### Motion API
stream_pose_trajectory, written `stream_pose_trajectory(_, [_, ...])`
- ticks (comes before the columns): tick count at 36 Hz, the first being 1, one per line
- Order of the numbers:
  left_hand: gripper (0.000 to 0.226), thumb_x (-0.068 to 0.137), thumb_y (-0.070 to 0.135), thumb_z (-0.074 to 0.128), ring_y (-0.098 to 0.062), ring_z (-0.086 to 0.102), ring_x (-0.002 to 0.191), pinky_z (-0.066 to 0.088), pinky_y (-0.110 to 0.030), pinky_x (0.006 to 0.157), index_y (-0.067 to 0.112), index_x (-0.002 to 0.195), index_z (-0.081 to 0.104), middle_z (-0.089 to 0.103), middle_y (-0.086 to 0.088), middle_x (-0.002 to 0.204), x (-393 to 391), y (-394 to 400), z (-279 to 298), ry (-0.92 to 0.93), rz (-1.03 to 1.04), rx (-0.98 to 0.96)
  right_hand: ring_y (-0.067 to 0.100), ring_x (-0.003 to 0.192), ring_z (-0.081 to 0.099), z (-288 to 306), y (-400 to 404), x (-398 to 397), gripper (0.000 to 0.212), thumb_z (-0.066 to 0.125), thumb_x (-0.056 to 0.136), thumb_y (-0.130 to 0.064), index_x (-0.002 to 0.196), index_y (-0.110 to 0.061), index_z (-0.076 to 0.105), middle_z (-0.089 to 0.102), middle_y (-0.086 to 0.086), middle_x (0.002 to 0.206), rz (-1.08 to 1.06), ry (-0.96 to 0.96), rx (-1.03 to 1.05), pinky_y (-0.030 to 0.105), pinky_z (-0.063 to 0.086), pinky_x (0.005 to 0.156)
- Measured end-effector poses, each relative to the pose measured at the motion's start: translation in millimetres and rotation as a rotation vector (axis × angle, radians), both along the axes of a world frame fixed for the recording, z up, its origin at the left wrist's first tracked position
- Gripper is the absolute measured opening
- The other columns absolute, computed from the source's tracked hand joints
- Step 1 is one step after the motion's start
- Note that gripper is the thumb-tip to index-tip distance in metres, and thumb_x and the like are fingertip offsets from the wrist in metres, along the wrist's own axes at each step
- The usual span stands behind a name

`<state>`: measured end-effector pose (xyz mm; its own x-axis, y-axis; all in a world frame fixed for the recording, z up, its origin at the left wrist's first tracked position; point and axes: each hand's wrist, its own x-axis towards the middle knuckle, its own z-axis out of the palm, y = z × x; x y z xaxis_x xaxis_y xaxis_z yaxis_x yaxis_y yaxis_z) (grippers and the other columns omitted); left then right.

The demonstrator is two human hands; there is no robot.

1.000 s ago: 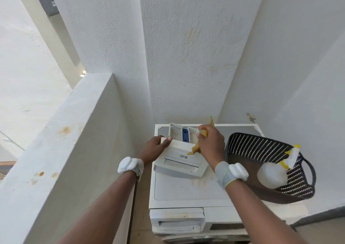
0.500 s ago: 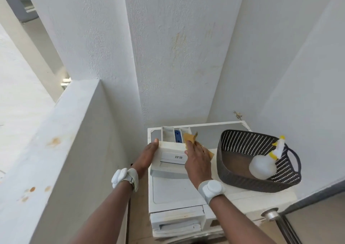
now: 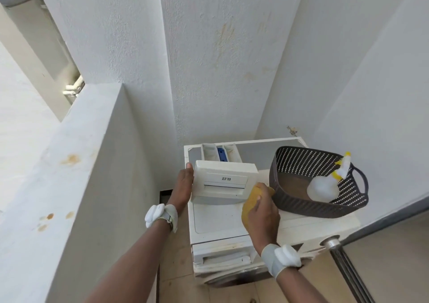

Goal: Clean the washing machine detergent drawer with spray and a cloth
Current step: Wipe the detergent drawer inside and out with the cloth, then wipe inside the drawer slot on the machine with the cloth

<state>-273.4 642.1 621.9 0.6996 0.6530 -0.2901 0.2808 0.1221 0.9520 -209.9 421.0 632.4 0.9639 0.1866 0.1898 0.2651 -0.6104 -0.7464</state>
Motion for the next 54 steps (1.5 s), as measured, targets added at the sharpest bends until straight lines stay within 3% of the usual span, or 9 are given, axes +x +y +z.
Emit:
stream_pose_trajectory(7, [0.054, 0.110, 0.058, 0.032, -0.019, 0.058, 0.096, 0.046, -0.035, 0.084, 0.011, 0.114, 0.059, 0.065, -0.013, 0.117, -40.4, -11.8, -37.4, 0.120, 0.142, 0.011, 0.028, 0.105, 0.063, -8.2, -37.6, 0.1, 0.033, 0.047, 0.103, -0.005, 0.121, -0.026, 0.066, 0.070, 0.003, 0.109, -0.030, 0.183, 0.136, 0.031, 0.044, 0.083])
stream_pose_trajectory(12, [0.047, 0.109, 0.056, 0.038, -0.029, 0.064, 0.111, 0.048, -0.043, 0.098, 0.015, 0.112, 0.061, 0.069, -0.013, 0.114, -79.0, -37.4, -76.0, 0.172, 0.200, -0.028, 0.008, 0.108, 0.064, -21.6, -49.9, 4.6, 0.031, 0.053, 0.102, -0.005, 0.111, -0.030, 0.070, 0.071, -0.010, 0.113, 0.263, 0.296, 0.149, 0.018, 0.046, 0.088])
stream_pose_trajectory(18, [0.053, 0.110, 0.053, 0.040, -0.031, 0.066, 0.108, 0.048, -0.040, 0.092, 0.005, 0.108, 0.062, 0.069, -0.014, 0.107, -109.8, -72.5, -87.2, 0.229, 0.234, 0.011, 0.028, 0.125, 0.049, -57.3, -64.0, 21.5, 0.032, 0.064, 0.093, -0.008, 0.121, -0.021, 0.068, 0.051, 0.005, 0.134, 0.561, -0.057, -0.659, 0.040, 0.050, 0.094])
stream_pose_trajectory(21, [0.054, 0.110, 0.054, 0.038, -0.031, 0.059, 0.095, 0.042, -0.034, 0.078, 0.006, 0.095, 0.058, 0.064, -0.012, 0.098, -119.0, -101.8, -79.1, 0.271, 0.203, 0.068, 0.034, 0.137, 0.045, -67.5, -76.4, 29.3, 0.049, 0.071, 0.086, -0.007, 0.133, -0.015, 0.063, 0.049, 0.014, 0.149, 0.699, -0.229, -0.714, 0.049, 0.050, 0.101])
stream_pose_trajectory(26, [0.075, 0.100, 0.079, 0.027, -0.013, 0.049, 0.140, 0.034, -0.041, 0.121, 0.031, 0.152, 0.054, 0.053, 0.012, 0.153, -132.5, -159.1, -92.8, 0.235, 0.236, -0.087, 0.021, 0.154, 0.028, -91.5, -93.1, 35.6, 0.059, 0.043, 0.107, -0.031, 0.162, -0.020, 0.025, 0.023, 0.001, 0.170, 1.112, -0.339, -0.809, 0.046, 0.036, 0.117])
stream_pose_trajectory(29, [0.089, 0.086, 0.096, 0.020, -0.011, 0.041, 0.150, 0.030, -0.052, 0.126, 0.045, 0.153, 0.049, 0.046, 0.013, 0.161, -135.9, -175.8, -115.3, 0.207, 0.321, -0.193, 0.021, 0.156, 0.021, -99.5, -100.1, 45.8, 0.062, 0.031, 0.108, -0.040, 0.165, -0.021, 0.013, 0.011, 0.000, 0.173, 1.199, -0.454, -0.870, 0.048, 0.033, 0.119])
stream_pose_trajectory(38, [0.077, 0.106, 0.069, 0.011, -0.016, 0.050, 0.143, 0.035, -0.038, 0.115, 0.028, 0.149, 0.060, 0.056, 0.003, 0.154, -129.4, -175.2, -101.4, 0.130, 0.466, -0.247, 0.024, 0.160, -0.004, -106.3, -71.8, 31.5, 0.073, 0.027, 0.109, -0.051, 0.164, -0.017, -0.007, -0.016, 0.004, 0.172, 1.360, -0.609, -0.934, 0.051, 0.022, 0.125])
stream_pose_trajectory(49, [0.068, 0.113, 0.053, 0.012, -0.015, 0.059, 0.124, 0.040, -0.021, 0.083, 0.023, 0.146, 0.063, 0.061, 0.000, 0.149, -130.1, -176.9, -124.7, -0.003, 0.504, -0.271, 0.018, 0.159, -0.009, -108.1, -43.1, 8.1, 0.072, 0.029, 0.110, -0.047, 0.164, -0.020, -0.009, -0.019, -0.002, 0.172, 1.370, -0.658, -0.929, 0.051, 0.014, 0.126])
stream_pose_trajectory(54, [0.065, 0.114, 0.049, 0.016, -0.026, 0.058, 0.133, 0.038, -0.032, 0.100, 0.017, 0.145, 0.063, 0.059, -0.004, 0.151, -127.3, -177.1, -126.6, -0.021, 0.555, -0.257, 0.015, 0.159, -0.005, -92.4, -108.5, 54.4, 0.069, 0.021, 0.110, -0.049, 0.164, -0.021, -0.010, -0.017, -0.003, 0.172, 1.292, -0.623, -1.011, 0.049, 0.019, 0.126])
